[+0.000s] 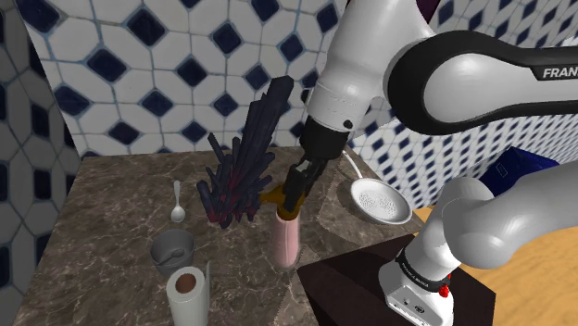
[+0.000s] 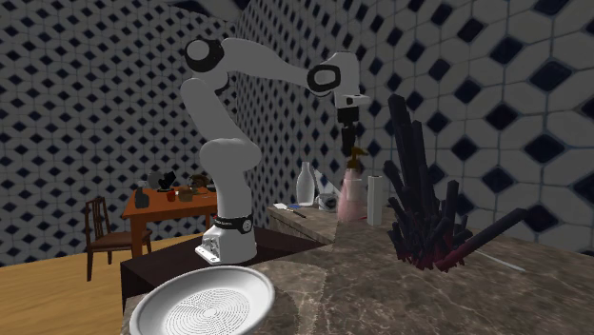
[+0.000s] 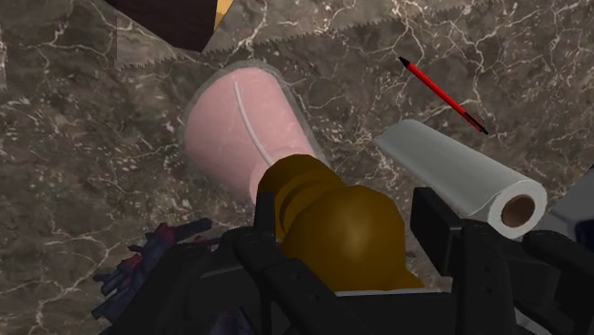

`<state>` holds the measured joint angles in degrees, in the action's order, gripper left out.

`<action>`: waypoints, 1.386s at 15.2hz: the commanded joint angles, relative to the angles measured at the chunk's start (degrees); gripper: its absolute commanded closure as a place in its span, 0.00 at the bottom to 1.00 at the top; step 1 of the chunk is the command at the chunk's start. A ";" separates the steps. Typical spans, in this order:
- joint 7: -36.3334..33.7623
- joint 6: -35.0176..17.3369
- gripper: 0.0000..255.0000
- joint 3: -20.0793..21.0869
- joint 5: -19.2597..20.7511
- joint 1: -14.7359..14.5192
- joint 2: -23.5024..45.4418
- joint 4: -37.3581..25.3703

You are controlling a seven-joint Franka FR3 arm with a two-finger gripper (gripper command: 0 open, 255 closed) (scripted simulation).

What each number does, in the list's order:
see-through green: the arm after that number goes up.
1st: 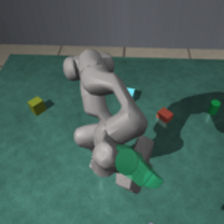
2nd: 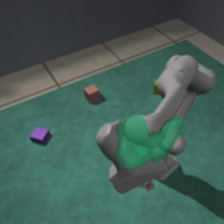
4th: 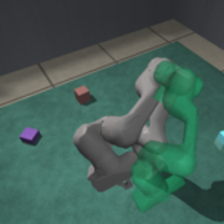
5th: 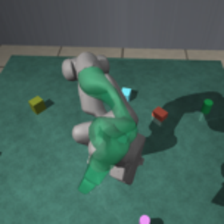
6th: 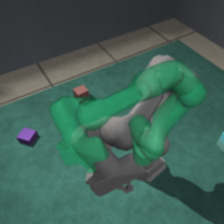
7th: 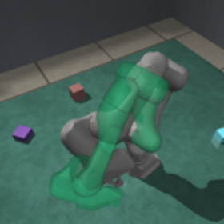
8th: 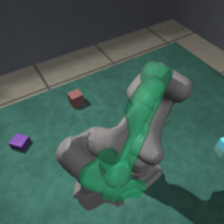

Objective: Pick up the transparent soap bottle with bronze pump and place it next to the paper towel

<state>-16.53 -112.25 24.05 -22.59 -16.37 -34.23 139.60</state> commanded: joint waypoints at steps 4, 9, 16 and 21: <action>0.63 -3.97 1.00 0.87 -0.78 -0.22 0.83 3.12; 0.92 -5.99 1.00 1.34 -1.20 -0.33 1.38 4.60; 0.92 -5.97 0.00 1.33 -1.20 -0.33 1.36 4.60; 0.86 -3.85 0.00 0.65 -0.78 -0.20 0.56 3.33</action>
<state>-15.58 -117.20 24.99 -23.65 -16.71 -33.50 143.80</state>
